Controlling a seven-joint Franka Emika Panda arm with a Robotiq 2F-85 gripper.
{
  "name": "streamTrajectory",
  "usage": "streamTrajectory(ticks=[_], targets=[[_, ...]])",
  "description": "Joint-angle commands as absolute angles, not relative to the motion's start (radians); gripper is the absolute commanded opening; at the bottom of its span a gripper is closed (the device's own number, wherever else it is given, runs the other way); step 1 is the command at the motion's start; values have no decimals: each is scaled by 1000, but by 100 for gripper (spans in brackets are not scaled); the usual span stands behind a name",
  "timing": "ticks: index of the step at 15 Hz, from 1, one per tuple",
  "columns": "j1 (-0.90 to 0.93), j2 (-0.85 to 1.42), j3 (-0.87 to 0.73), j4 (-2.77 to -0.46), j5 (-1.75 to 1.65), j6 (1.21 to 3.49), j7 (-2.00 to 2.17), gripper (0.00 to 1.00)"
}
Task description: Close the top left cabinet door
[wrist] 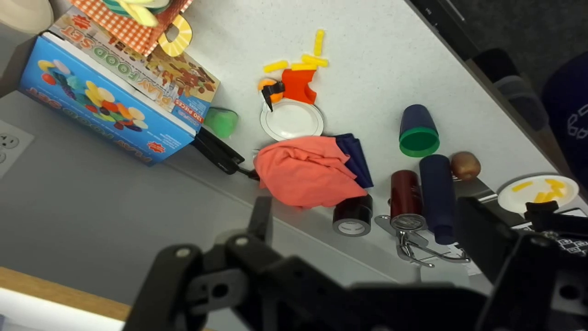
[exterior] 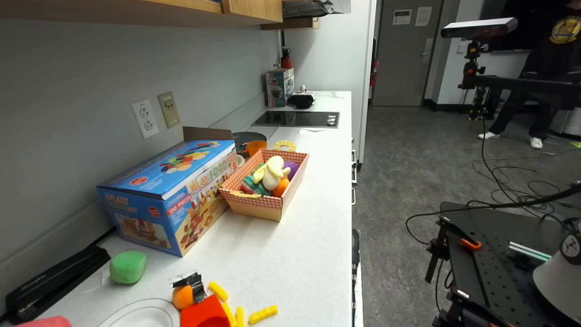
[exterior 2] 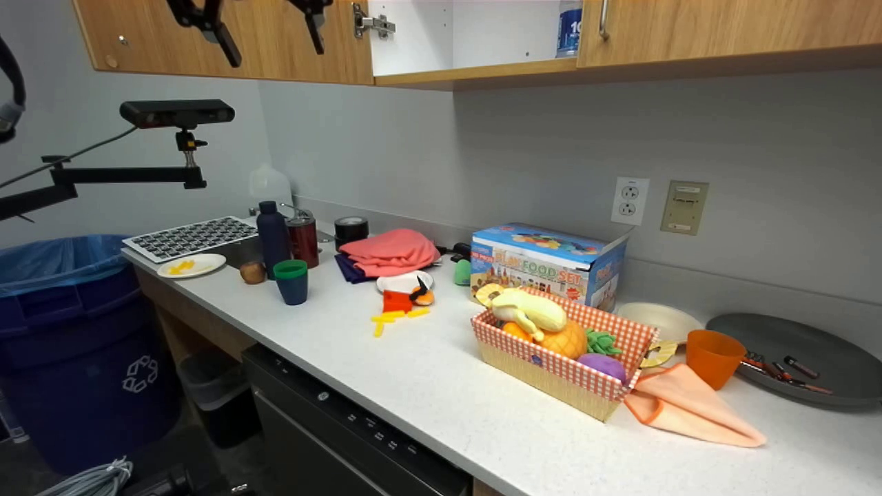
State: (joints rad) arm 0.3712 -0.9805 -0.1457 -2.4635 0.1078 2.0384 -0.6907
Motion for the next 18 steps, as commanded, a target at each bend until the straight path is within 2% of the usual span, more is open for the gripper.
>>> streamTrajectory(ticks=[1, 18], targets=[[363, -978, -141, -2461, 122, 2035, -711, 100], [364, -977, -138, -2463, 146, 2034, -711, 100]])
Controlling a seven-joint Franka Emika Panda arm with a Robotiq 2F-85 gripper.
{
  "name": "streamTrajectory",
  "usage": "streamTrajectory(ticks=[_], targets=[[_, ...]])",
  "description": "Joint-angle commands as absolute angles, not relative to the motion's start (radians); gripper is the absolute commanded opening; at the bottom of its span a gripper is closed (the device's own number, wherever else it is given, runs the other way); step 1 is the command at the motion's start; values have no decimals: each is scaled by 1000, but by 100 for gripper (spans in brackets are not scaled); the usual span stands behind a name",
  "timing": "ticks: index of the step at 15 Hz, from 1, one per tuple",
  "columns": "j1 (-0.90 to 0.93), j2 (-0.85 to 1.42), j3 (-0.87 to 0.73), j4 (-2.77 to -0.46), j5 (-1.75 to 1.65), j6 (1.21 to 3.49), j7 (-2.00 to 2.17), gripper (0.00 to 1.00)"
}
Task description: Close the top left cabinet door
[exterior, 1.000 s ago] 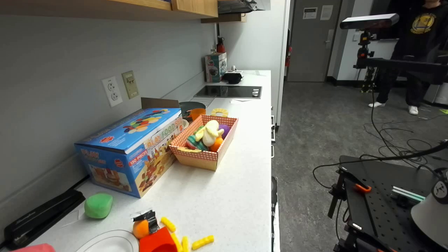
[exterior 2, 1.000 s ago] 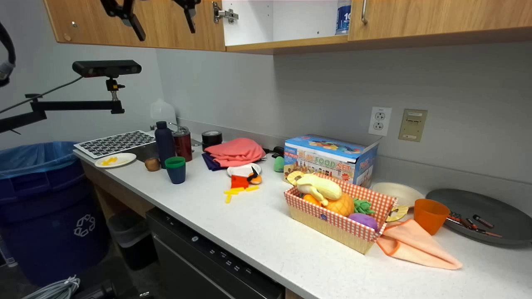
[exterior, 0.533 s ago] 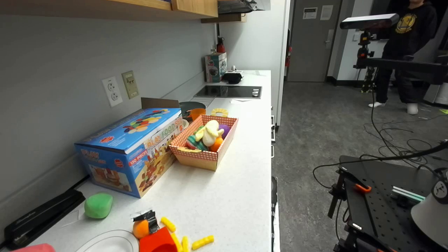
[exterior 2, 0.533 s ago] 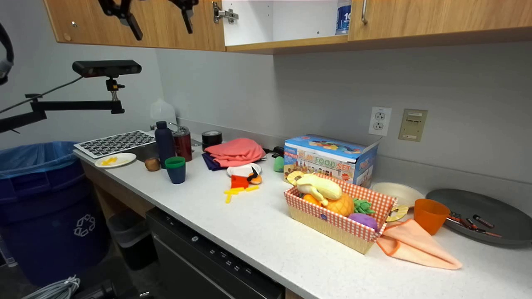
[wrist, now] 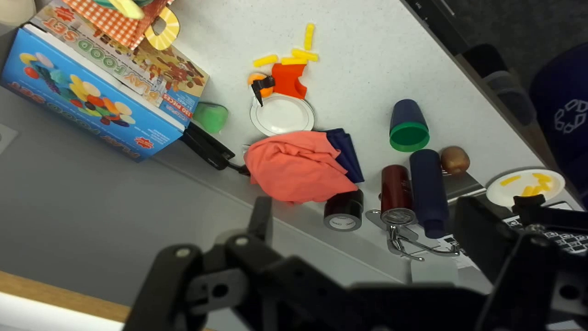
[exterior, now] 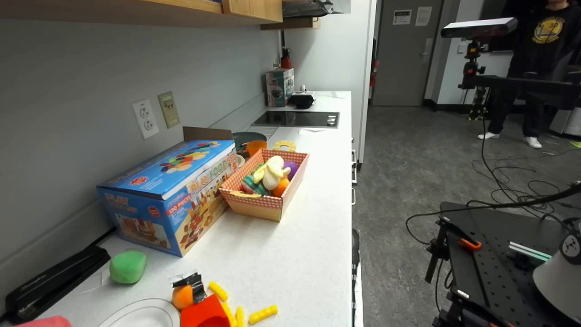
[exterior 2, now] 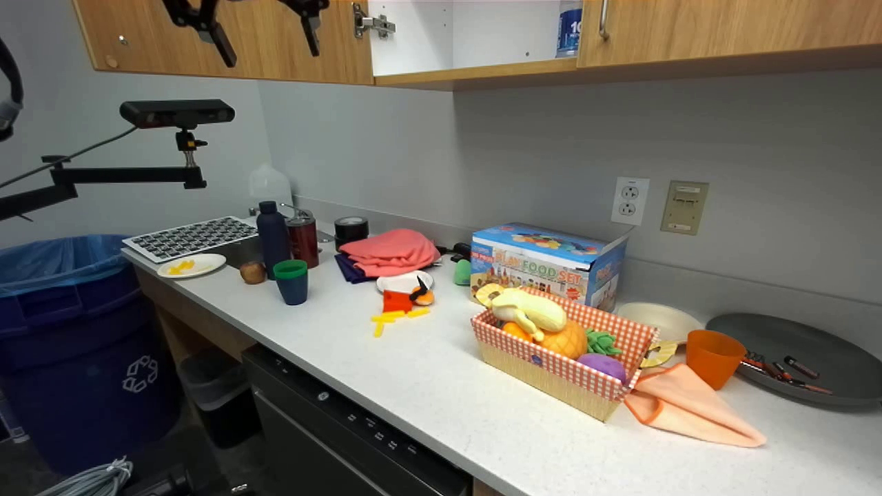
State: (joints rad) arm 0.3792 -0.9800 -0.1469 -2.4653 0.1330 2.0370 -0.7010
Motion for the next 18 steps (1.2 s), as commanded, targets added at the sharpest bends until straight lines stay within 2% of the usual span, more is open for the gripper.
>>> streamTrajectory(ticks=[1, 18], targets=[[364, -977, -138, -2463, 146, 2034, -711, 100], [362, -974, -136, -2464, 145, 2036, -708, 100]])
